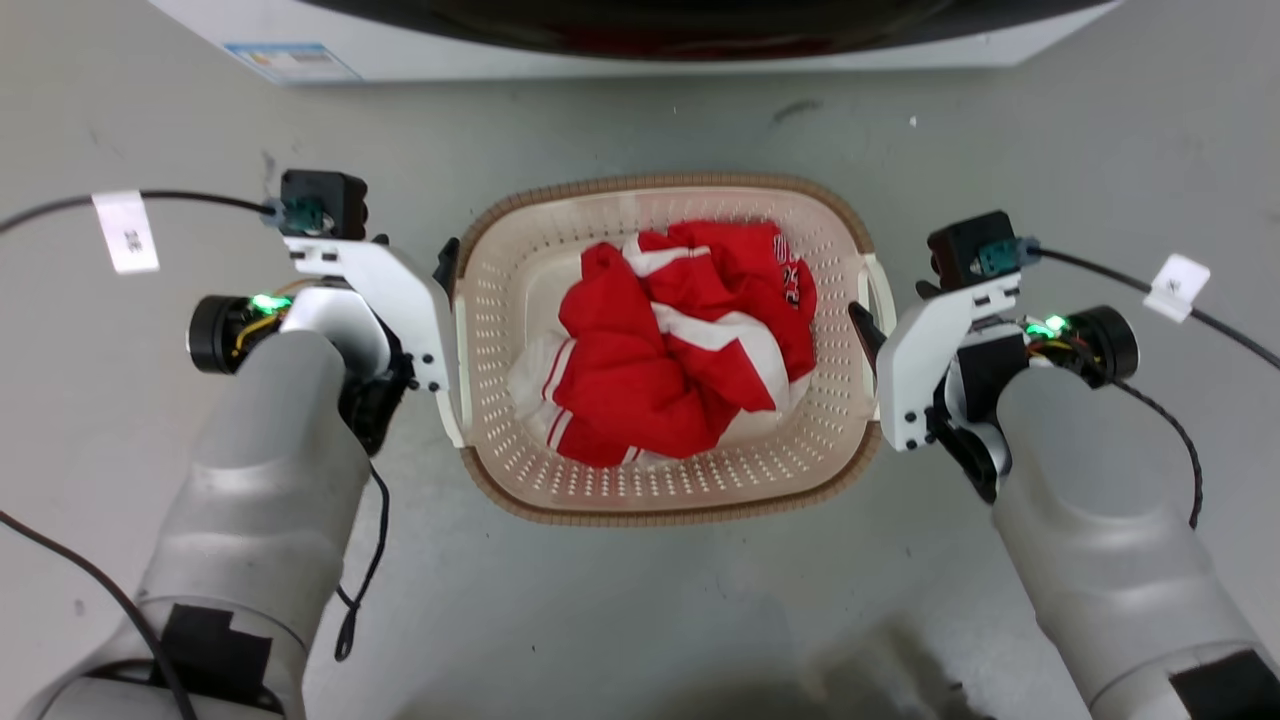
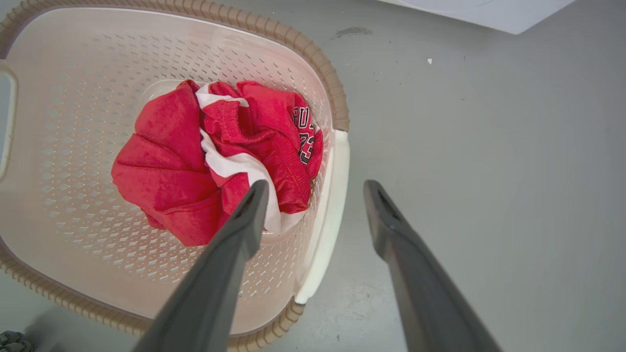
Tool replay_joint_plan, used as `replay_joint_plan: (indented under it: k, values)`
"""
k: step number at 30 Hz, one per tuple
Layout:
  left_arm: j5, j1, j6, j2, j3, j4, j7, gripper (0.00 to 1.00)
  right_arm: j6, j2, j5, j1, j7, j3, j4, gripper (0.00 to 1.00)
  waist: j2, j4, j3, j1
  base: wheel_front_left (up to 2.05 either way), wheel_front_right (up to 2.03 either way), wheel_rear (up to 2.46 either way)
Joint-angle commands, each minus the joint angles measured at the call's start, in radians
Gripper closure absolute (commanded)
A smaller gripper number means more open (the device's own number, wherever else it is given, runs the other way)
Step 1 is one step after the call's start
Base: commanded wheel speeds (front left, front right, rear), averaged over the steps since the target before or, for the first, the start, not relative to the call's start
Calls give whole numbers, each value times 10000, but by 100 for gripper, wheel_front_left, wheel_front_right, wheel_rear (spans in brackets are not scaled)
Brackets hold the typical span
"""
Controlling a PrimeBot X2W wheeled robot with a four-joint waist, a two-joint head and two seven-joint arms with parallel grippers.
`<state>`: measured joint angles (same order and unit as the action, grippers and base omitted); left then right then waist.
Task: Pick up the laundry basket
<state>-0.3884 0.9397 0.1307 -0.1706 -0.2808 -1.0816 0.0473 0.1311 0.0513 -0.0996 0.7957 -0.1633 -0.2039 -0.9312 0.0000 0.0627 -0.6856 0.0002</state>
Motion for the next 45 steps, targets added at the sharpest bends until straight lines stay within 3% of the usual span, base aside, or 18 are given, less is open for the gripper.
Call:
replay_joint_plan:
  k: [1,10,26,27,28,29,30,40,45]
  values:
    - [-193,236,-12,-107,-182,-75,143,0,-7,-21,-107,363,6,-131,-197,0,0,89,-406,-2,0,0,0]
    - [-1326,762,-11,-541,-1225,-383,969,0,-7,-22,-1052,1472,-324,-963,-1355,0,0,200,-1305,-2,0,0,0]
    - [-2128,1736,-10,-687,-2516,-774,704,0,-7,-21,-2398,2662,-209,-2027,-2367,0,0,152,-2447,-2,0,0,0]
    - [-2201,1751,-12,-660,-2559,-814,715,13,-7,-19,-2480,2704,-166,-2029,-2433,0,0,150,-2470,-2,0,0,0]
    - [-2295,1775,-11,-638,-2593,-848,691,60,-7,-18,-2571,2752,-119,-2047,-2503,52,0,153,-2491,-2,0,0,0]
    - [-2386,1782,-11,-597,-2664,-874,740,100,-7,-21,-2672,2766,-103,-2097,-2530,73,0,151,-2509,-2,0,0,0]
    - [-2478,1769,-10,-570,-2748,-899,831,100,-7,-22,-2731,2780,-73,-2164,-2548,100,0,151,-2526,-2,0,0,0]
    - [-3138,1845,-14,-696,-3365,-963,907,100,7,-8,-3397,2833,-86,-2868,-2752,100,0,194,-2311,-2,0,0,0]
    - [-3490,1722,-11,-575,-3771,-994,1447,100,9,-18,-3901,2602,-548,-3261,-2802,100,0,170,-1748,-2,0,0,0]
